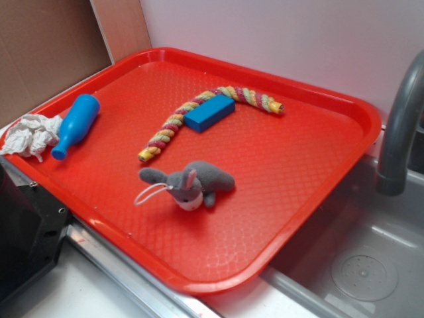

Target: Grab the white paper.

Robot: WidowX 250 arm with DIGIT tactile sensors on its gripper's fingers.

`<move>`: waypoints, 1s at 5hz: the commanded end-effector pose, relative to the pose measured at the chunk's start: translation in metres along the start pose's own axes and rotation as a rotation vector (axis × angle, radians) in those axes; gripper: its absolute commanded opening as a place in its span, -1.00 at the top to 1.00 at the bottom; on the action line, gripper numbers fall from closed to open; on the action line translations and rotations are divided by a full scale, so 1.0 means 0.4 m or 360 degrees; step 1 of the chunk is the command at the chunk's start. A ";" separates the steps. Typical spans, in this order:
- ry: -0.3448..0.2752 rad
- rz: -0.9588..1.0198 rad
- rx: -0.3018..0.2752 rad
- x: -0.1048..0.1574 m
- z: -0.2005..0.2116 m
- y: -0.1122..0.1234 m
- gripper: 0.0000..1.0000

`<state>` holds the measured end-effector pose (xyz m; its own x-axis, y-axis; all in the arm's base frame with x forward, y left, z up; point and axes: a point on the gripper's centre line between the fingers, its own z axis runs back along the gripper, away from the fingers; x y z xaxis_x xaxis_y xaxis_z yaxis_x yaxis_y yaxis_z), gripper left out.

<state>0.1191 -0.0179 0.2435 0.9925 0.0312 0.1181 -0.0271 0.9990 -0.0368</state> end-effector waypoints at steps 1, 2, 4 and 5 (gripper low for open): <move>0.0000 0.0000 0.0000 0.000 0.000 0.000 -1.00; 0.0140 0.0262 -0.0012 -0.003 -0.121 0.128 -1.00; 0.0114 0.0867 0.0121 -0.042 -0.278 0.281 -1.00; 0.0062 0.0968 0.0199 -0.040 -0.365 0.312 -1.00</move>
<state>0.1224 0.0973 0.0856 0.8033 0.5934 0.0505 -0.5950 0.8033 0.0259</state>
